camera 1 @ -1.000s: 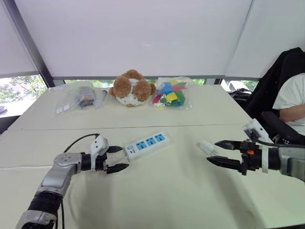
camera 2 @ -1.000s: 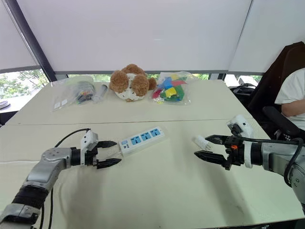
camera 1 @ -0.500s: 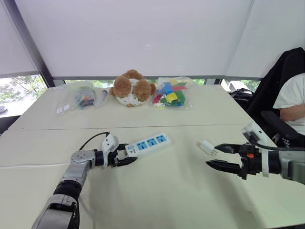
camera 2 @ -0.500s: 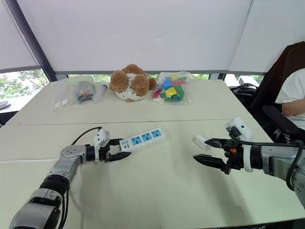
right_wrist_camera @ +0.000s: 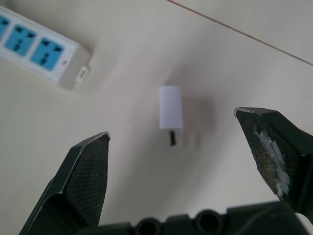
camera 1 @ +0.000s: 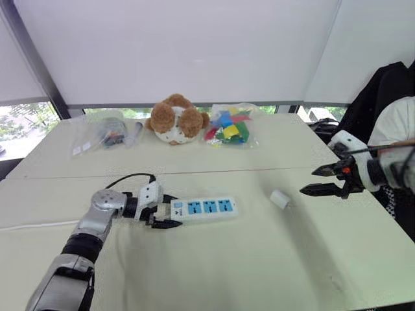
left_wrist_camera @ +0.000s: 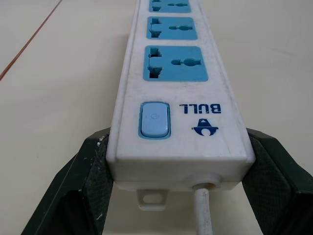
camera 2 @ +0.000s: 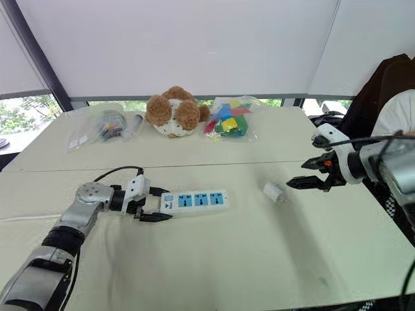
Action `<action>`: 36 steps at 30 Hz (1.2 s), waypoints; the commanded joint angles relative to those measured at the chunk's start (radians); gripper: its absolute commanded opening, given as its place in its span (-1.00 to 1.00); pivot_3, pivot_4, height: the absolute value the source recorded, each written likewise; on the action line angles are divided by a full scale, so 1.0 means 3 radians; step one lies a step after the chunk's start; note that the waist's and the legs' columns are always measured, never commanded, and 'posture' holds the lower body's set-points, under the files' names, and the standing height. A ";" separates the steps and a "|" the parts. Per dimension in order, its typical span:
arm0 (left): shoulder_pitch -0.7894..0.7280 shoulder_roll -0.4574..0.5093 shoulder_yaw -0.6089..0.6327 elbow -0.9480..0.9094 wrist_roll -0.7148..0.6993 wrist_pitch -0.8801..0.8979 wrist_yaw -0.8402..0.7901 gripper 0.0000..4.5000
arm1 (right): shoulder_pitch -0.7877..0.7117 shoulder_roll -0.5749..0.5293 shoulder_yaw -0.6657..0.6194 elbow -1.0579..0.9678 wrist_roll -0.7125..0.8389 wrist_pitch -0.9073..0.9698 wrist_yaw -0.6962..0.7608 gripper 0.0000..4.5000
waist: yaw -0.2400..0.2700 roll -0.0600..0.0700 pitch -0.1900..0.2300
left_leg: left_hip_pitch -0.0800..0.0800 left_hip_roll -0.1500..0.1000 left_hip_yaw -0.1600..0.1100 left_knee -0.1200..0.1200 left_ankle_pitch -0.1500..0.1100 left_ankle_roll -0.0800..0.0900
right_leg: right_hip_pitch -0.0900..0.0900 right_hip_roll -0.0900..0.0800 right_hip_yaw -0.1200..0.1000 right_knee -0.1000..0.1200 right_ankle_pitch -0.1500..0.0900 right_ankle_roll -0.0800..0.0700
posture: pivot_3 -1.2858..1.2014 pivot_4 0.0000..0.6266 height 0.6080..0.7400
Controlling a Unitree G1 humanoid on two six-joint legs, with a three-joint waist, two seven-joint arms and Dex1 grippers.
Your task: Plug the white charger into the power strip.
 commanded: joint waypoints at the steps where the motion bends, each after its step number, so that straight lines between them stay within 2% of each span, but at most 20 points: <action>1: 0.0081 0.0013 -0.0183 -0.0018 0.0166 -0.0110 -0.0138 0.34 | -0.0734 0.0337 0.0659 0.0866 -0.0635 -0.0174 0.0640 1.00 | -0.0007 0.0004 -0.0002 | -0.0002 0.0001 0.0003 0.0001 -0.0001 0.0002 | -0.0007 0.0001 0.0000 0.0002 0.0000 0.0000 | 0.03 -0.52 0.98; 4: 0.0153 -0.0053 -0.0184 -0.0071 0.0155 -0.0056 -0.0015 0.34 | -0.1287 0.0877 0.1075 0.1865 -0.1127 -0.0524 0.0957 1.00 | -0.0002 0.0006 -0.0002 | -0.0029 0.0002 0.0005 0.0007 -0.0001 0.0003 | -0.0037 0.0001 0.0000 0.0013 0.0000 0.0001 | 0.03 -0.52 0.98; 6: 0.0209 -0.0084 -0.0166 -0.0134 0.0141 -0.0004 0.0055 0.34 | -0.1487 0.1136 0.1186 0.2377 -0.1354 -0.0739 0.1045 1.00 | 0.0015 0.0007 -0.0002 | -0.0032 0.0002 0.0008 0.0012 -0.0001 0.0003 | -0.0040 0.0000 -0.0001 0.0018 0.0000 0.0001 | 0.03 -0.52 0.98; 11: 0.0476 -0.0103 -0.0163 -0.0425 0.0130 0.0093 0.0223 0.34 | -0.1677 0.1570 0.1208 0.3236 -0.1784 -0.1200 0.0820 1.00 | 0.0043 0.0011 -0.0003 | -0.0037 0.0001 0.0015 0.0023 0.0000 0.0001 | -0.0039 -0.0006 -0.0003 0.0021 0.0000 0.0001 | 0.03 -0.52 0.98; 20: 0.0717 -0.0120 -0.0114 -0.0678 0.0133 0.0226 0.0430 0.34 | -0.1780 0.1860 0.0939 0.3642 -0.2065 -0.1233 0.0739 1.00 | 0.0007 0.0047 -0.0023 | -0.0035 0.0002 0.0018 0.0046 -0.0001 0.0003 | -0.0036 -0.0005 -0.0003 0.0042 0.0000 0.0001 | 0.03 -0.52 0.98; 29: 0.0834 -0.0204 -0.0159 -0.0826 0.0161 0.0265 0.0584 0.34 | -0.1706 0.2027 0.0762 0.3718 -0.2250 -0.1245 0.0528 1.00 | 0.0031 0.0051 -0.0025 | -0.0035 0.0000 0.0016 0.0048 -0.0001 0.0003 | -0.0032 -0.0006 -0.0003 0.0042 0.0000 0.0001 | 0.03 -0.52 0.98; 33: 0.0894 -0.0210 -0.0161 -0.0888 0.0170 0.0272 0.0652 0.34 | -0.1633 0.2086 0.0776 0.3744 -0.2381 -0.1303 0.0440 0.45 | 0.0036 0.0053 -0.0026 | -0.0035 0.0000 0.0015 0.0049 -0.0001 0.0003 | -0.0031 -0.0006 -0.0003 0.0041 0.0000 0.0001 | 0.03 -0.52 0.98; 36: 0.0939 -0.0195 -0.0146 -0.0933 0.0169 0.0288 0.0700 0.34 | -0.1586 0.2112 0.0785 0.3756 -0.2473 -0.1349 0.0465 -0.27 | 0.0036 0.0053 -0.0027 | -0.0035 0.0000 0.0015 0.0049 -0.0001 0.0003 | -0.0030 -0.0006 -0.0003 0.0041 0.0000 0.0001 | 0.03 -0.52 0.98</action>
